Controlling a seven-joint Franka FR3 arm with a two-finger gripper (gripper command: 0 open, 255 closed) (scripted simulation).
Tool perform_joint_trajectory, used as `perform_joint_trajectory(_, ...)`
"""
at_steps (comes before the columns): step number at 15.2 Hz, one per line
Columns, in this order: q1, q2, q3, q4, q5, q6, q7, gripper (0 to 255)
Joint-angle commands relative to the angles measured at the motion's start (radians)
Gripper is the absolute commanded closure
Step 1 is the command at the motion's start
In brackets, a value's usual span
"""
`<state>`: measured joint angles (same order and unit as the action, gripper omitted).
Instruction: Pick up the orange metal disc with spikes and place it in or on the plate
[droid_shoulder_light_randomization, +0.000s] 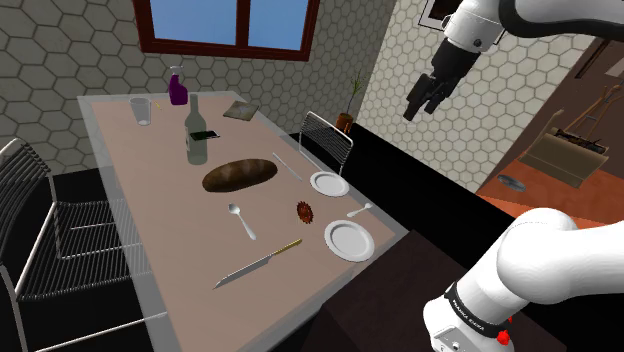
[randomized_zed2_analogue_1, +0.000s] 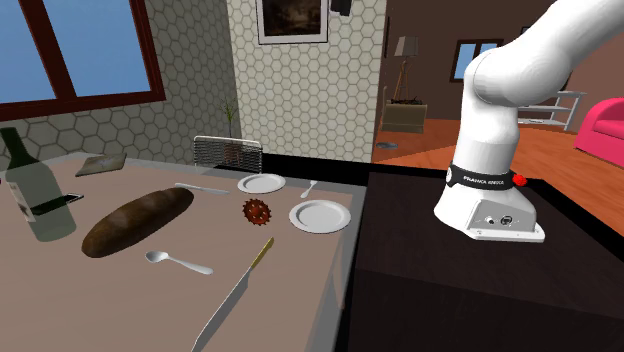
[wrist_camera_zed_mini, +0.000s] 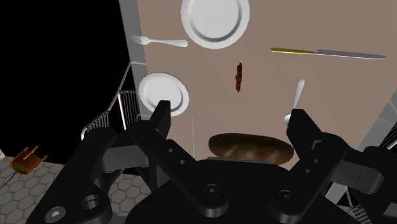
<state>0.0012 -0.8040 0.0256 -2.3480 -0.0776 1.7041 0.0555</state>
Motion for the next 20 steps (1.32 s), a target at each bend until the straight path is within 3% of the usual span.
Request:
perform_joint_trajectory(1, 0.0, 0.0, 0.0, 0.0, 0.0, 0.0, 0.0, 0)
perform_joint_trajectory(11, 0.005, 0.25, -0.007, -0.105, -0.004, 0.307, 0.003, 0)
perform_joint_trajectory(20, 0.006, 0.562, -0.007, -0.091, -0.014, 0.561, 0.007, 0)
